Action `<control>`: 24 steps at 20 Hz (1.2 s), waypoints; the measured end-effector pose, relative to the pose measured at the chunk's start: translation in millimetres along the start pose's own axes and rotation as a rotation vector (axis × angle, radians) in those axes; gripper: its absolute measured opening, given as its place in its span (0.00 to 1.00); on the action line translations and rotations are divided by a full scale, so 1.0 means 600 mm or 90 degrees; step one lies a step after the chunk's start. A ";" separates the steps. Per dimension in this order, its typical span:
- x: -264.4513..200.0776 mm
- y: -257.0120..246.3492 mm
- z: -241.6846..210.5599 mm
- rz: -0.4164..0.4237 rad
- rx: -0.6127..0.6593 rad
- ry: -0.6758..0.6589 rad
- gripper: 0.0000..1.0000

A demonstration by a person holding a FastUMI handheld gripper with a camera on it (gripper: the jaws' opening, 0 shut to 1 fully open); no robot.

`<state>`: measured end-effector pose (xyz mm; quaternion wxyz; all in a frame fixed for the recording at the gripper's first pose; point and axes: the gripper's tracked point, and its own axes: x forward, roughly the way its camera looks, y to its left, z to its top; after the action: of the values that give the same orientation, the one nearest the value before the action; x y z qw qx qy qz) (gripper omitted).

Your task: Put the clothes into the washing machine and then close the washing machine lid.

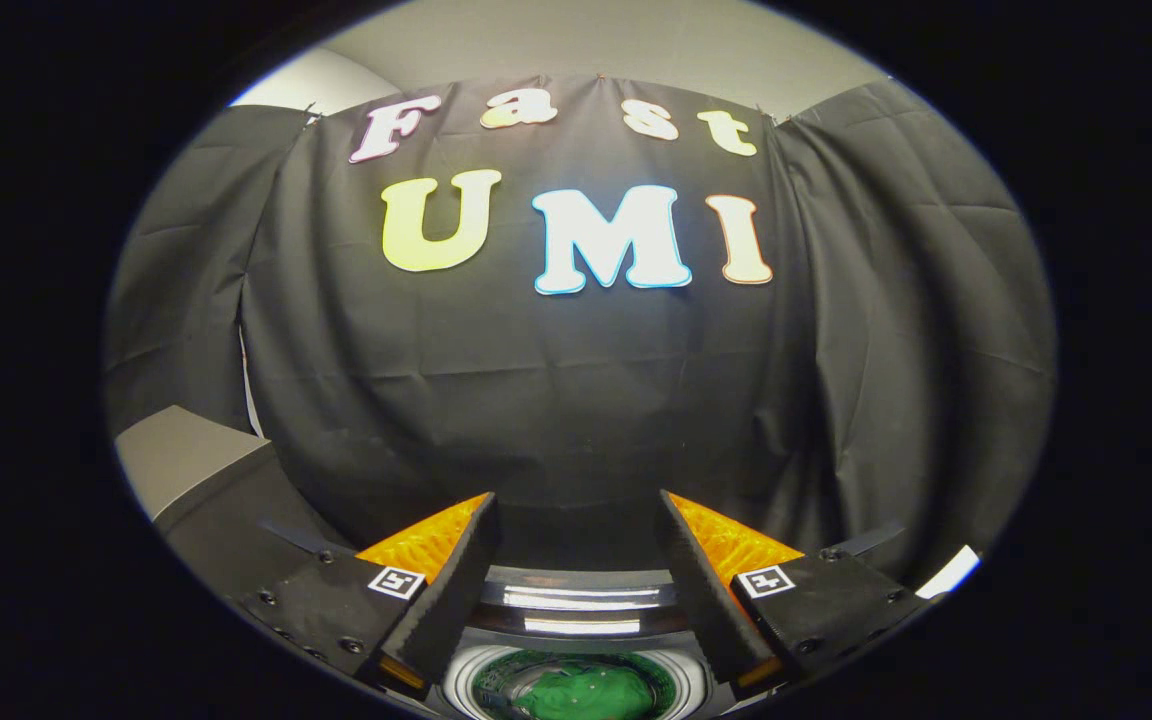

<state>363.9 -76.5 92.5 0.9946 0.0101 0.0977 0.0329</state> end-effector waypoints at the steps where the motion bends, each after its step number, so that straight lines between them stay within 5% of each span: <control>1: -0.008 0.000 -0.005 0.001 0.001 -0.007 0.98; 8: -0.090 0.004 -0.056 -0.009 0.003 -0.072 0.97; 19: -0.303 0.032 -0.255 0.011 0.035 -0.150 0.97; 24: -0.397 0.045 -0.360 0.036 0.062 -0.121 0.97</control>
<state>86.7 -62.5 -72.4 0.9964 0.0644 0.0037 0.0547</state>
